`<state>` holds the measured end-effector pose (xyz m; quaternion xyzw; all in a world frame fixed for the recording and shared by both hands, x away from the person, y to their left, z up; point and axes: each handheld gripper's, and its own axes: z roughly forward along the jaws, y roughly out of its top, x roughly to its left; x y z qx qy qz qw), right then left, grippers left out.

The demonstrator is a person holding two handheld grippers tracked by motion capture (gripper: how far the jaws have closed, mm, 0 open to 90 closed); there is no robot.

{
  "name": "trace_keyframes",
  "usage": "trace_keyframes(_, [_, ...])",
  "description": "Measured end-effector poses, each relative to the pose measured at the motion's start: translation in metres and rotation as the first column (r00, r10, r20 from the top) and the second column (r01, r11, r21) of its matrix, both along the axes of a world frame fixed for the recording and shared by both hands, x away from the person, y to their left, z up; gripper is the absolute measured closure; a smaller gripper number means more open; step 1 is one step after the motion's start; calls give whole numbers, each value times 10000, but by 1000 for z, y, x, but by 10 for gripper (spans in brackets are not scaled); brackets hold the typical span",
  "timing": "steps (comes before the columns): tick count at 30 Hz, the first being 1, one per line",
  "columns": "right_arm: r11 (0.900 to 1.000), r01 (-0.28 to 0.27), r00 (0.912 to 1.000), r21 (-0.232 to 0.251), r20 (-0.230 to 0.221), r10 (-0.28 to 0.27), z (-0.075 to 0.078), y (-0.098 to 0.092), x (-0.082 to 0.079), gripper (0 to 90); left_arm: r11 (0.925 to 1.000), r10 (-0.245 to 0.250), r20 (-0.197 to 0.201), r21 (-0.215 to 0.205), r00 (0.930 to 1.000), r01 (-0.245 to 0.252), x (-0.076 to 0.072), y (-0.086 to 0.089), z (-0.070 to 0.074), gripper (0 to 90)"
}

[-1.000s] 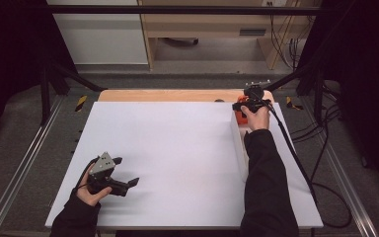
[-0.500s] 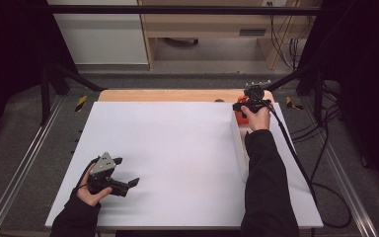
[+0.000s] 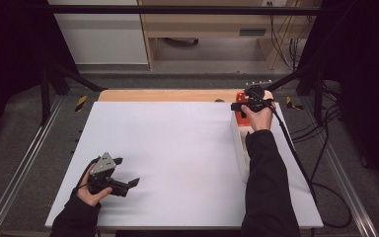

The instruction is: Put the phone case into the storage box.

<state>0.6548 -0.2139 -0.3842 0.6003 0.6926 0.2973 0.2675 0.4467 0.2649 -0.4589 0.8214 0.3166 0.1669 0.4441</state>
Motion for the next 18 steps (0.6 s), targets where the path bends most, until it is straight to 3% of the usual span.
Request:
trace_keyframes(11, [9987, -497, 9981, 110, 373, 493, 10, 4, -19, 5, 10000, 23, 34, 9, 10000, -23, 0, 0, 0, 0])
trace_keyframes(18, [9938, -1055, 9905, 340, 919, 1020, 22, 6, -39, 5, 10000, 4, 60, -25, 10000, -4, 0, -1, 0, 0])
